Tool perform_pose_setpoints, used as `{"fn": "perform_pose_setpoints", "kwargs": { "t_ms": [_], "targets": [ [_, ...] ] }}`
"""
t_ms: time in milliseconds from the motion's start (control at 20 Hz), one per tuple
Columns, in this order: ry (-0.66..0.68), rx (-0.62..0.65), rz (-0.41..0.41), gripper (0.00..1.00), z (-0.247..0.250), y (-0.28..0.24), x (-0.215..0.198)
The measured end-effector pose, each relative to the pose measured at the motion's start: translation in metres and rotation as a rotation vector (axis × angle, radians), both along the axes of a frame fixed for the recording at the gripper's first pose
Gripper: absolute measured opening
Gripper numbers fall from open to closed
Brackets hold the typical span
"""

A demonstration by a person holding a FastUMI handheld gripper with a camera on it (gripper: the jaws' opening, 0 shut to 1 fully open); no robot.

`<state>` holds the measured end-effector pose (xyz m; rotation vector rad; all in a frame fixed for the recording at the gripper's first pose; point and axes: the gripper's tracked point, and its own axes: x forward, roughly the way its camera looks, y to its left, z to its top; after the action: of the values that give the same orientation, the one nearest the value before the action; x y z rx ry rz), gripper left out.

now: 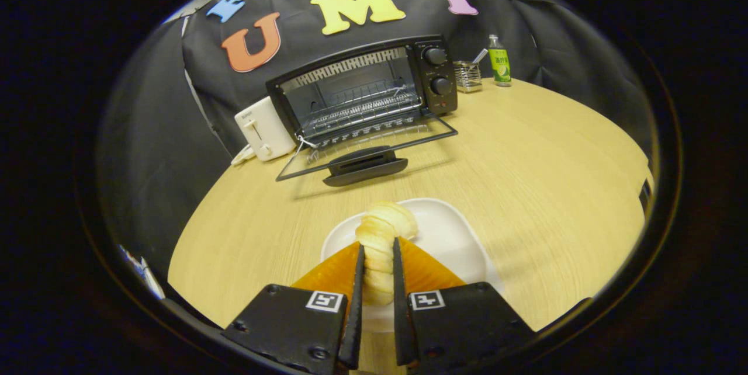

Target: Open the toaster oven, put the food inside, and close the toaster oven door.

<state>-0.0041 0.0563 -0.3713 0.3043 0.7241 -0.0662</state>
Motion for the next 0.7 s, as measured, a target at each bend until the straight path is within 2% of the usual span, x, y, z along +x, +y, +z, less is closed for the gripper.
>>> {"fn": "perform_pose_setpoints", "kwargs": {
  "t_ms": [200,350,600,700],
  "targets": [
    [-0.065,0.045,-0.009,0.28,0.031,-0.002,0.020],
    [-0.133,0.093,0.001,0.28,0.065,0.004,0.053],
    [-0.209,0.157,0.003,0.28,0.103,0.010,0.142],
    [-0.186,0.221,-0.020,0.28,0.101,0.011,0.178]
  ]
}}
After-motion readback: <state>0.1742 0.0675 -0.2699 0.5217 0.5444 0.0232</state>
